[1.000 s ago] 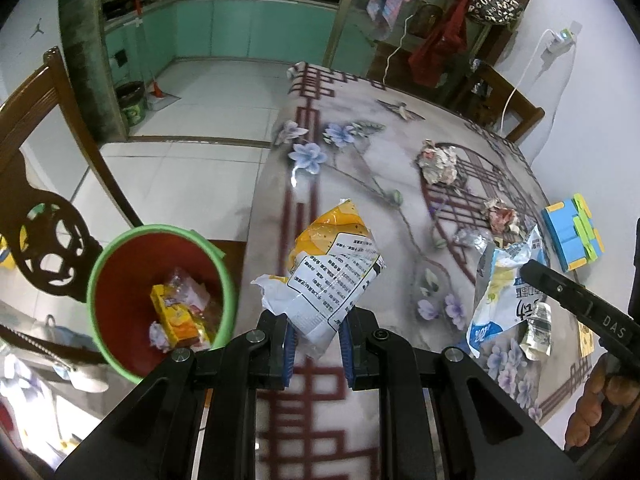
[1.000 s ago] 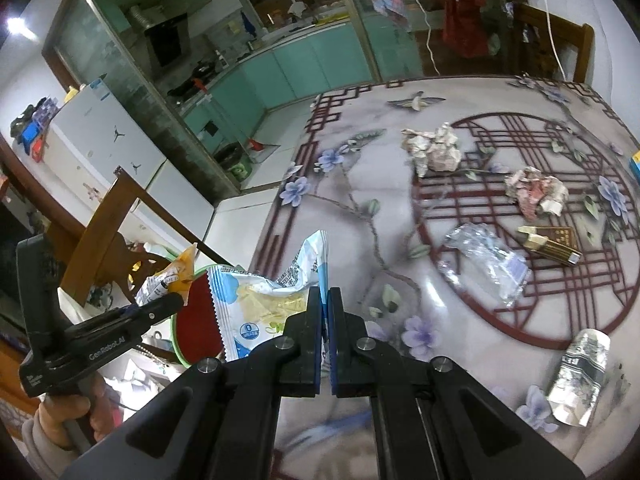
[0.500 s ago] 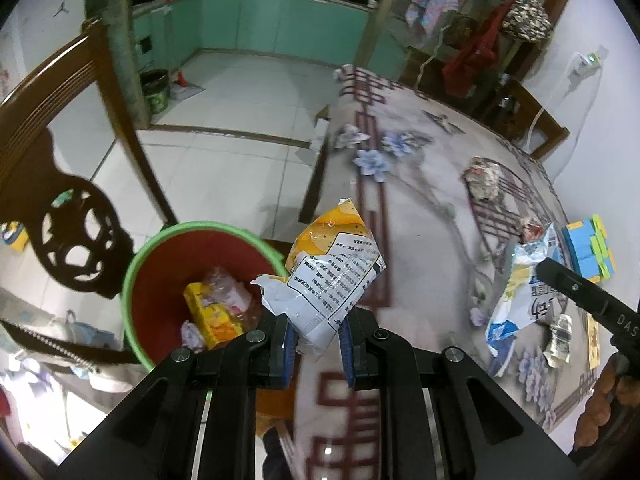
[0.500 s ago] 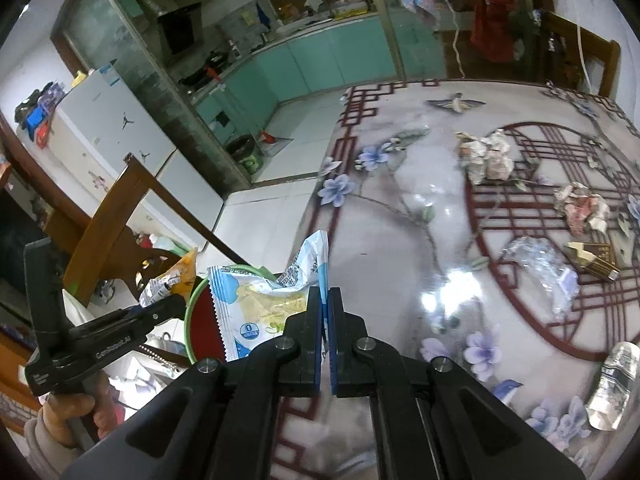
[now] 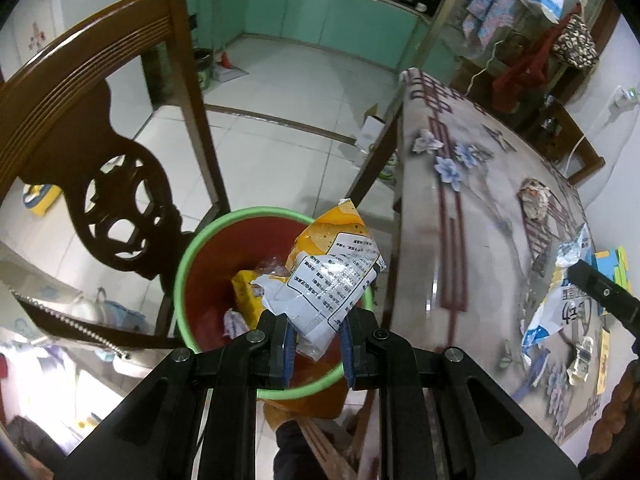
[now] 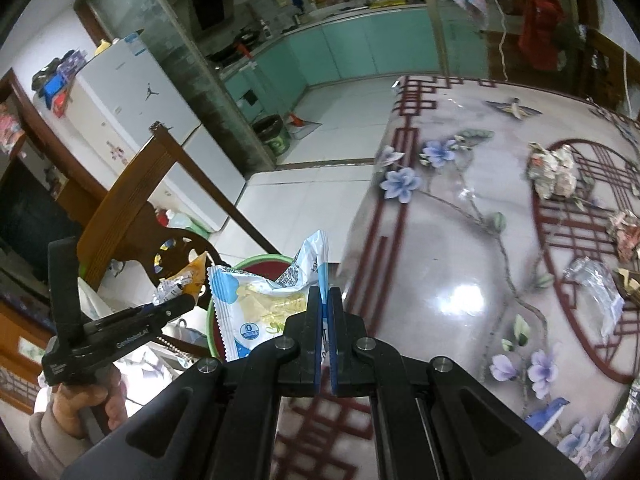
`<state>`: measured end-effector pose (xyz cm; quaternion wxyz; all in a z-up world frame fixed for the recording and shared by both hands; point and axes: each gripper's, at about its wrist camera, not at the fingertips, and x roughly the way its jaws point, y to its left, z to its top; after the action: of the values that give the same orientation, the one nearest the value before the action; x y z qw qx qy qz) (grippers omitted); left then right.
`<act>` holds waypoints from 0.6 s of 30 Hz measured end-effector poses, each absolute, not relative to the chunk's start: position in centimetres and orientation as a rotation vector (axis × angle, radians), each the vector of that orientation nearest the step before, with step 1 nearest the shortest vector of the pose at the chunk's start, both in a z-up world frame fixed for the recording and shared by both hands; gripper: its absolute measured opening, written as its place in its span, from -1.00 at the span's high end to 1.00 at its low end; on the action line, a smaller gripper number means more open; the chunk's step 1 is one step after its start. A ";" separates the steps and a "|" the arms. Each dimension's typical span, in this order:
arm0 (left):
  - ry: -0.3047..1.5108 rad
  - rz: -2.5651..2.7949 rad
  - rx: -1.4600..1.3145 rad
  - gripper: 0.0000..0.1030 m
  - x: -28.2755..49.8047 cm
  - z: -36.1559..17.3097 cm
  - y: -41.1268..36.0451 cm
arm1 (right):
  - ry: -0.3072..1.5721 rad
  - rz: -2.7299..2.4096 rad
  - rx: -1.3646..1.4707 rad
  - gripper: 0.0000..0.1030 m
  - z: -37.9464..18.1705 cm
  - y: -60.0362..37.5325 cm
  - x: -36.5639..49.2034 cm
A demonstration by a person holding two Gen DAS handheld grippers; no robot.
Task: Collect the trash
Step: 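Carry wrapper and snack bag over the red bin and release both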
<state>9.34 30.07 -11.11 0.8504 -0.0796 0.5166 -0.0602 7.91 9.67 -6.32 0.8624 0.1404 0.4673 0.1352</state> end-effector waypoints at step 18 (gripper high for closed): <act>1.130 -0.092 -0.173 0.66 10.8 -13.0 33.1 | 1.009 0.311 0.286 0.97 -8.5 15.0 11.4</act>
<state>10.82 33.07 -13.01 0.8401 -0.0820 0.5344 -0.0433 11.40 15.00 -8.48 0.8541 0.1358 0.4798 0.1480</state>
